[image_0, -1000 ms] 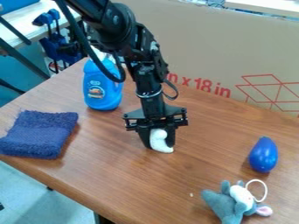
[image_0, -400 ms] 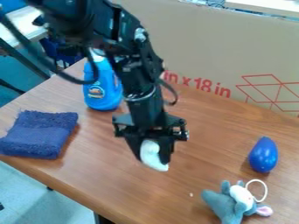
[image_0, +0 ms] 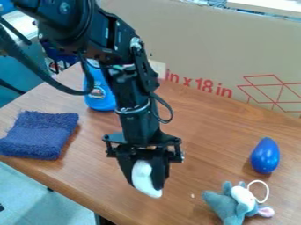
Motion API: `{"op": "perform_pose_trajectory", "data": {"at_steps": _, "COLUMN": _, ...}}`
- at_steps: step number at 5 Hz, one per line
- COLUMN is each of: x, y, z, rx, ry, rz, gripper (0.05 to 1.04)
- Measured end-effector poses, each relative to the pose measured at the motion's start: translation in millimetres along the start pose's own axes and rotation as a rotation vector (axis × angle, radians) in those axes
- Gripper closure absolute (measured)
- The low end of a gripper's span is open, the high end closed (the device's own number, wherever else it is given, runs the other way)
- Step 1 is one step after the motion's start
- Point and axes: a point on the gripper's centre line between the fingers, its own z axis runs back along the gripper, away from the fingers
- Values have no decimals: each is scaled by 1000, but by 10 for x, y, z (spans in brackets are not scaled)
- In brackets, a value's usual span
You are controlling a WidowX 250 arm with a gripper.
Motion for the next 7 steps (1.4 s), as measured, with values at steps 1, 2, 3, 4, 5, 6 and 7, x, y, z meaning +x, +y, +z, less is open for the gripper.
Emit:
{"op": "perform_pose_trajectory", "data": {"at_steps": 1, "x": -14, "y": 51, "z": -168, "rx": 3, "ry": 66, "rz": 4, "gripper": 519}}
{"op": "perform_pose_trajectory", "data": {"at_steps": 2, "x": -12, "y": 74, "z": -217, "rx": 9, "ry": 77, "rz": 6, "gripper": 519}}
{"op": "perform_pose_trajectory", "data": {"at_steps": 3, "x": -5, "y": 138, "z": -295, "rx": 14, "ry": 97, "rz": -7, "gripper": 425}}
{"op": "perform_pose_trajectory", "data": {"at_steps": 4, "x": 13, "y": 169, "z": -314, "rx": -12, "ry": 72, "rz": -11, "gripper": 173}}
{"op": "perform_pose_trajectory", "data": {"at_steps": 5, "x": 56, "y": 126, "z": -208, "rx": -13, "ry": 0, "rz": -35, "gripper": 69}}
{"op": "perform_pose_trajectory", "data": {"at_steps": 6, "x": 72, "y": 61, "z": -17, "rx": 14, "ry": -94, "rz": -86, "gripper": 73}}
{"op": "perform_pose_trajectory", "data": {"at_steps": 7, "x": 11, "y": -45, "z": 241, "rx": 82, "ry": -166, "rz": -156, "gripper": 77}}
